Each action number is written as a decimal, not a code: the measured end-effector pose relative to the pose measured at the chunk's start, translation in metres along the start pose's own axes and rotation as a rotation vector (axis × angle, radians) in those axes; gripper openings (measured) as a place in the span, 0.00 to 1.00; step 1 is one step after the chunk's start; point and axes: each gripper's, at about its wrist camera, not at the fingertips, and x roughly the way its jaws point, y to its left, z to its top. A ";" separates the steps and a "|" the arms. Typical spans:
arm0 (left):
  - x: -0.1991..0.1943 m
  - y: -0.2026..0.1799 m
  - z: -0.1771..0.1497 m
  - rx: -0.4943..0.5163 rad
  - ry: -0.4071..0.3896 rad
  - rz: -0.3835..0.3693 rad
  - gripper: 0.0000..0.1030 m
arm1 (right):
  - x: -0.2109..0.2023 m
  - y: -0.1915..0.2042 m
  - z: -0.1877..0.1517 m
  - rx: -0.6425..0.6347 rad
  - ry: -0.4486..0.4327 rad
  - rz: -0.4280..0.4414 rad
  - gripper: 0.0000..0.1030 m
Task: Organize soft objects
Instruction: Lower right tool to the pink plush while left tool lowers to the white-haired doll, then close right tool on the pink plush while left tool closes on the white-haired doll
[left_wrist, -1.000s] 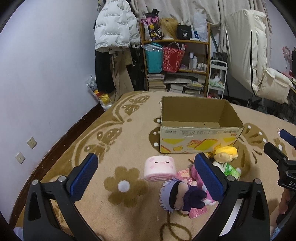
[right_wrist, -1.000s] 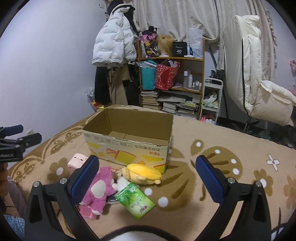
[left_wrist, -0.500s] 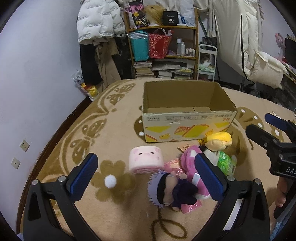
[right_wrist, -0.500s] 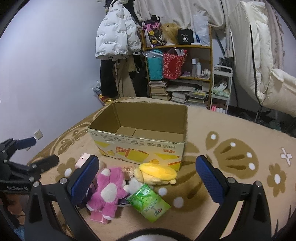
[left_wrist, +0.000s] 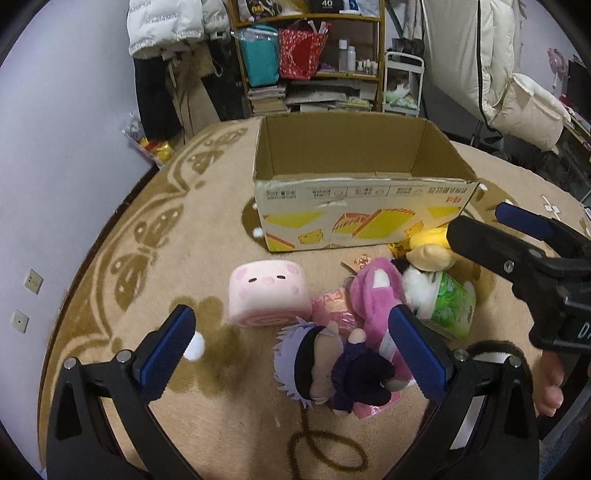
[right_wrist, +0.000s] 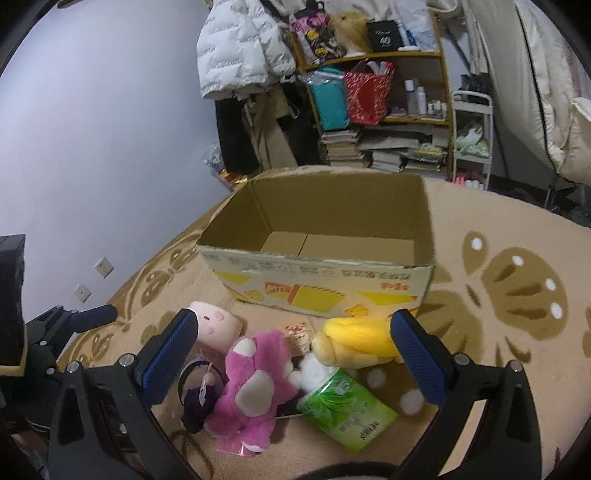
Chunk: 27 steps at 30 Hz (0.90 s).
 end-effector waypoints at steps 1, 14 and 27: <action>0.004 0.000 0.000 -0.004 0.009 -0.004 1.00 | 0.002 0.000 0.000 0.000 0.007 0.001 1.00; 0.044 0.008 -0.004 -0.088 0.164 -0.133 1.00 | 0.051 0.002 -0.014 0.040 0.219 0.180 0.64; 0.082 0.017 -0.018 -0.166 0.300 -0.140 1.00 | 0.092 0.010 -0.030 0.042 0.339 0.178 0.64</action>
